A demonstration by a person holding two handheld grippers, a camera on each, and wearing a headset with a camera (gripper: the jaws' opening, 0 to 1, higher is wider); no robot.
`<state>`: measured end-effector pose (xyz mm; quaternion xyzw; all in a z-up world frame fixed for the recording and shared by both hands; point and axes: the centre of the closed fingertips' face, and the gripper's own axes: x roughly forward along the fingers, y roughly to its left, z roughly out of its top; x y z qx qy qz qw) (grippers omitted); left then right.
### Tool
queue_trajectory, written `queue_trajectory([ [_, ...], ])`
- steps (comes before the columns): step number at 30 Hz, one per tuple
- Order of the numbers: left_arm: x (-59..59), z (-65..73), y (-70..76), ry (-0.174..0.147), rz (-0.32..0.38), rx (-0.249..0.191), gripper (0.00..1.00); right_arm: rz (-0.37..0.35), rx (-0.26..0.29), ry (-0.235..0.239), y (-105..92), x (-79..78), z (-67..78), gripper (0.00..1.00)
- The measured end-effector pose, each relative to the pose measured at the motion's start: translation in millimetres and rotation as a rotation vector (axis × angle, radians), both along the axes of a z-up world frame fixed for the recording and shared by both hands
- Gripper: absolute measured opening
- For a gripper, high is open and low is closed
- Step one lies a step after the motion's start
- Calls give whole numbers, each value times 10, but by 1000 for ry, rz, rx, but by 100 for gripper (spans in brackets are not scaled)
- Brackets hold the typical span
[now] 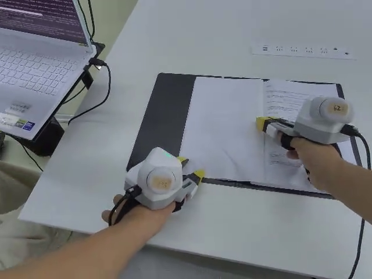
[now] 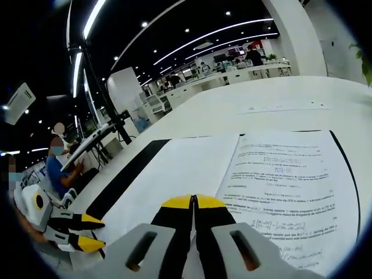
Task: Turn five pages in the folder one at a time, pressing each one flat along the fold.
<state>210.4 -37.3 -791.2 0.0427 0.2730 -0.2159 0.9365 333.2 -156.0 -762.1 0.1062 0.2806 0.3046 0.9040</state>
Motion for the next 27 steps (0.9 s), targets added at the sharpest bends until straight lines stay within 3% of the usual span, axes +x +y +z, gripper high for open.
queue_trajectory([
  [11,9,-11,7,-13,11,-12,24,6,-18,-12,-13,294,-51,0],
  [16,12,-14,6,-14,16,-16,24,-4,3,0,-12,429,-53,0],
  [18,13,-17,5,-14,15,-15,24,-3,-5,-2,-34,619,-89,0],
  [24,9,-10,2,-14,18,-18,24,1,-40,-4,-5,702,-68,0],
  [27,6,-5,3,-18,20,-21,24,10,-66,-4,13,816,-107,0],
])
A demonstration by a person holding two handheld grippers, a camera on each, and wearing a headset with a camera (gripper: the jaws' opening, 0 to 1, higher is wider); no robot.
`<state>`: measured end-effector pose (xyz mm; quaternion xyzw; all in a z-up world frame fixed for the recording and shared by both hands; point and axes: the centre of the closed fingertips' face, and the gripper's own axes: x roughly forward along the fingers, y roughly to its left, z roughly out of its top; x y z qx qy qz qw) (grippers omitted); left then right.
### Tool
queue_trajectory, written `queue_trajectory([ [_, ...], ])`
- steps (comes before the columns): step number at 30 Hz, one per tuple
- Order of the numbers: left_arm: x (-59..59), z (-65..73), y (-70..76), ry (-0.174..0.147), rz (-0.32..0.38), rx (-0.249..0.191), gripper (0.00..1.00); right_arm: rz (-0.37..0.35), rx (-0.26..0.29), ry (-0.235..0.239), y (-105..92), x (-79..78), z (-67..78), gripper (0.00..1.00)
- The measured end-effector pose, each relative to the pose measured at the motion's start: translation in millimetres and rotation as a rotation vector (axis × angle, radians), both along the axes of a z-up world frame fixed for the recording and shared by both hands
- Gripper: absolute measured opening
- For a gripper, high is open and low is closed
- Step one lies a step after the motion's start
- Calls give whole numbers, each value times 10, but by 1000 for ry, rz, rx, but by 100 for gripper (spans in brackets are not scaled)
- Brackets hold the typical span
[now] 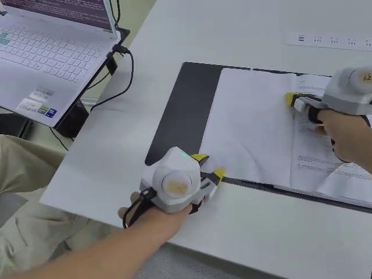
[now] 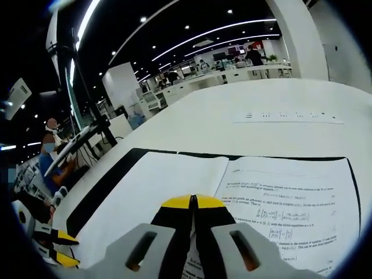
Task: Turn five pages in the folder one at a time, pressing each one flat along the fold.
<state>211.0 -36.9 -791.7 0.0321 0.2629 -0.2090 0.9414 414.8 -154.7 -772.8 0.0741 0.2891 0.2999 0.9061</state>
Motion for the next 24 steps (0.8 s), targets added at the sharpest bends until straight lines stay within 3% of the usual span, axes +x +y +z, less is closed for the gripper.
queue_trajectory([
  [15,-6,12,-2,-4,6,-4,24,-41,-70,-96,-29,539,-146,0],
  [23,-5,12,-3,-6,6,-5,24,-113,1,-52,-74,627,-158,0],
  [24,-4,11,-2,-6,6,-5,24,-137,35,-27,-77,606,-150,0],
])
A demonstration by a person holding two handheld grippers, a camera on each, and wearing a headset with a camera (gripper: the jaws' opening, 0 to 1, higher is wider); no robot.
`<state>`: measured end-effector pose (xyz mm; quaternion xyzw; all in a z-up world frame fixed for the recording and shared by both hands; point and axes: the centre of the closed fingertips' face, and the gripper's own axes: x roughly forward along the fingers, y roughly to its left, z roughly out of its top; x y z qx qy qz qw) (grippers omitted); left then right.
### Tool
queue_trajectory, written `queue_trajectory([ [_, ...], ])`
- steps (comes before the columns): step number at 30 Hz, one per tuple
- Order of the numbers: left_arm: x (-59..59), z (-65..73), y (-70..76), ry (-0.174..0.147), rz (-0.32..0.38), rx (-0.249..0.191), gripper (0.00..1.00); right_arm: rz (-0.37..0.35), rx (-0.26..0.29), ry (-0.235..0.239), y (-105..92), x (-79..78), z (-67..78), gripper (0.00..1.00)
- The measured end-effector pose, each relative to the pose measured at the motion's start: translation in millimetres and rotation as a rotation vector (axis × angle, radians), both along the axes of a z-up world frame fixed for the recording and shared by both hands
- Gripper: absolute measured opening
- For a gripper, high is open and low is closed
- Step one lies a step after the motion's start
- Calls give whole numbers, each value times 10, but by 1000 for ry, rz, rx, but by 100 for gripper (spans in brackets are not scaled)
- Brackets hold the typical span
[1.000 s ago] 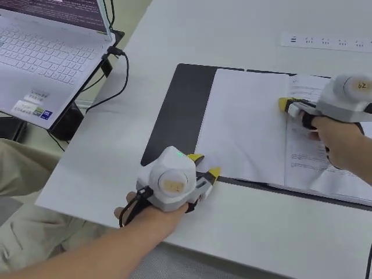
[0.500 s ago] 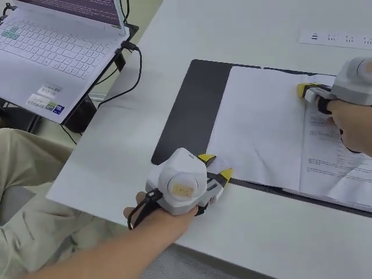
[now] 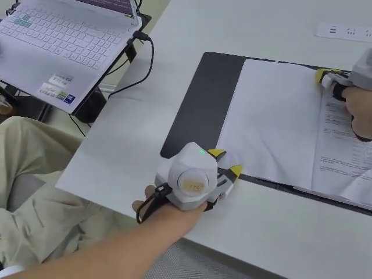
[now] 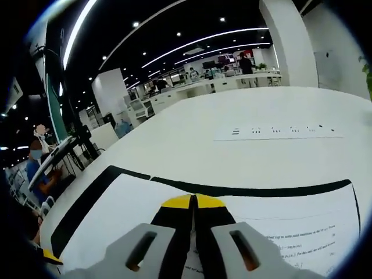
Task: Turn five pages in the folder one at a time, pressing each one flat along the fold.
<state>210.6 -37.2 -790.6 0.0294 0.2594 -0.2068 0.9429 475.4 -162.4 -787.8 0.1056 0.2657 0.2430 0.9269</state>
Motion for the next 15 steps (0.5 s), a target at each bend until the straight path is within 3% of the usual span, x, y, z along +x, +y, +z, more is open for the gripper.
queue_trajectory([
  [10,6,-5,2,-1,-1,0,24,35,62,41,-57,-255,13,0],
  [15,4,-3,3,2,0,-2,24,46,57,57,-70,-361,5,0],
])
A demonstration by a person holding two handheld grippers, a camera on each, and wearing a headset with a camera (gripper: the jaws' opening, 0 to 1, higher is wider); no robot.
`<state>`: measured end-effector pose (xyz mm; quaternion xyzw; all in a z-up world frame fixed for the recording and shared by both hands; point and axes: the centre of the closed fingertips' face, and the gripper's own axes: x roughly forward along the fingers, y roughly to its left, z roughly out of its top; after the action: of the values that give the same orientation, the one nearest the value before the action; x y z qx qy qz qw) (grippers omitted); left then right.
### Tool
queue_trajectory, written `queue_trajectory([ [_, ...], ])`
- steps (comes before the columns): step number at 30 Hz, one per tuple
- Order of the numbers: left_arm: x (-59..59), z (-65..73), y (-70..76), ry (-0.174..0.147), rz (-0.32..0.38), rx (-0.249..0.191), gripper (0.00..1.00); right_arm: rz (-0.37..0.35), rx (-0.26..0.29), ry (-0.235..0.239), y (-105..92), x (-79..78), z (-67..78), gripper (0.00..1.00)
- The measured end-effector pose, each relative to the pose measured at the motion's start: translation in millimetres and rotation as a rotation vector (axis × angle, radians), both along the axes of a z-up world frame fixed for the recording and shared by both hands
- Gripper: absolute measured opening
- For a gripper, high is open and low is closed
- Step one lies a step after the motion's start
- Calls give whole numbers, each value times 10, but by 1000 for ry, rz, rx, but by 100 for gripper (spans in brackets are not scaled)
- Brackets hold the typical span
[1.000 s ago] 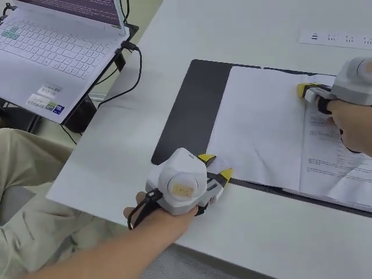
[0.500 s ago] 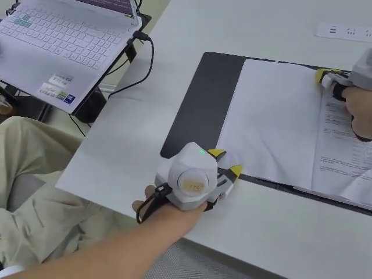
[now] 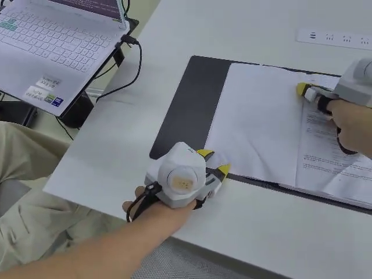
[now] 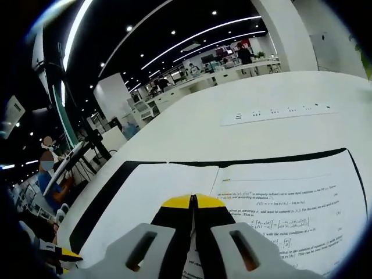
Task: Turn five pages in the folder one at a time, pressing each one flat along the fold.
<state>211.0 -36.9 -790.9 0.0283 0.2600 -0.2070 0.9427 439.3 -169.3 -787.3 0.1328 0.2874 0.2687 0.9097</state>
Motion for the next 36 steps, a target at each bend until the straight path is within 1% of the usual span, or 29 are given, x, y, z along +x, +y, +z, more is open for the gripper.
queue_trajectory([
  [1,0,0,0,-1,-1,0,24,4,-8,-3,24,-127,56,0],
  [2,-2,2,0,-1,1,-1,24,8,-12,-1,25,-165,62,0],
  [3,-2,2,-1,0,1,-1,24,13,-10,2,50,-280,114,0],
  [6,-6,5,0,-2,-1,1,24,19,-8,6,36,-326,96,0],
  [7,-6,6,0,-3,-2,1,24,23,-7,6,58,-429,140,0],
  [8,-8,7,0,-4,-2,1,24,24,-7,5,64,-470,151,0],
  [9,-9,7,0,-4,-1,0,24,26,-6,6,80,-557,191,0],
  [13,-8,5,1,-6,-1,-1,24,26,2,4,93,-725,246,0],
  [15,-9,4,1,-6,-4,2,24,28,-1,-3,93,-796,279,0],
  [16,-9,3,1,-7,-4,2,24,31,-2,2,94,-840,288,0],
  [18,-9,1,1,-8,-5,3,24,47,-13,-2,100,-909,297,0],
  [20,-8,-2,1,-8,-5,2,24,51,-14,-2,103,-964,307,0],
  [21,-7,-4,1,-8,-5,3,24,56,-15,-1,95,-959,288,0],
  [24,-8,-5,1,-8,-6,4,24,66,-27,-5,98,-1026,295,0],
  [29,-6,-9,3,-5,-4,2,24,64,-24,0,75,-1043,253,0],
  [30,-6,-10,3,-5,-4,3,24,60,-19,6,73,-1060,256,0],
  [32,-4,-14,4,-6,-6,3,24,66,-23,-1,68,-1089,244,0],
  [34,-1,-20,4,-7,-6,3,24,56,-14,7,50,-1104,231,0],
  [36,0,-22,6,-8,-3,-2,24,64,-22,2,50,-1145,219,0],
])
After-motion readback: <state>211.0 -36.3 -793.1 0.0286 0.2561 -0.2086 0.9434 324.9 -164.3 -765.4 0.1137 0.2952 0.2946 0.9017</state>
